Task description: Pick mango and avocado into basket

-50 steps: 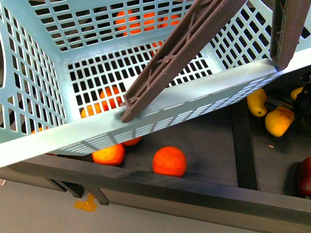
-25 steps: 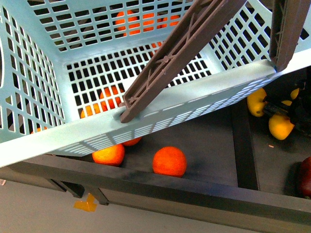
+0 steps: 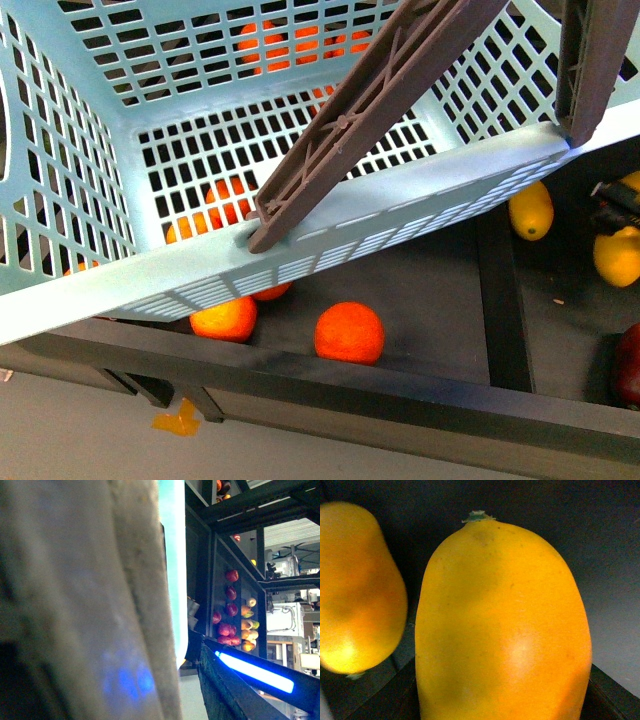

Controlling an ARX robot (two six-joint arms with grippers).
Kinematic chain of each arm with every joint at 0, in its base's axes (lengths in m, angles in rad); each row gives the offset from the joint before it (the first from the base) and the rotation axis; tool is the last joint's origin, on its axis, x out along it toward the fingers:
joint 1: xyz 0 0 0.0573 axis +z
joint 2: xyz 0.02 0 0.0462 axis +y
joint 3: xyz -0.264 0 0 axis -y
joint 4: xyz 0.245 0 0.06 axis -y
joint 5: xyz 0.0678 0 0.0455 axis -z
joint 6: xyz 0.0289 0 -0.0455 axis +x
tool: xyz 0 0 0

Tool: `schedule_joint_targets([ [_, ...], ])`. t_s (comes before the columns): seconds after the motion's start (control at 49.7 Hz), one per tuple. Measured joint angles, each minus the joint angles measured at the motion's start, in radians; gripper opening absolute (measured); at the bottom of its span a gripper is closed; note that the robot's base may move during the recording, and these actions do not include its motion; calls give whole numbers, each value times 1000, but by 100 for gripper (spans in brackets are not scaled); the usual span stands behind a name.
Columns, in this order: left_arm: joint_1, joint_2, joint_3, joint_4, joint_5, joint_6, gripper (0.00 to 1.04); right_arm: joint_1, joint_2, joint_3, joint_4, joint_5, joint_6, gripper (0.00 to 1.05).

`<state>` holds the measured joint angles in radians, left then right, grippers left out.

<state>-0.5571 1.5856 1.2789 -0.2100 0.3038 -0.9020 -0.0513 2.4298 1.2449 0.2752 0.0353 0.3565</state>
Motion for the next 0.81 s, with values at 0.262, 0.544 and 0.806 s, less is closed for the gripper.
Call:
schedule_joint_targets([
  [0.262, 0, 0, 0, 0, 0, 0, 28, -63, -411, -298, 51, -98, -44, 61],
  [0.544, 0, 0, 0, 0, 0, 0, 28, -32, -975, -483, -141, -171, -87, 61],
  [0.806, 0, 0, 0, 0, 0, 0, 28, 159, -1218, -423, -213, -108, -43, 61],
])
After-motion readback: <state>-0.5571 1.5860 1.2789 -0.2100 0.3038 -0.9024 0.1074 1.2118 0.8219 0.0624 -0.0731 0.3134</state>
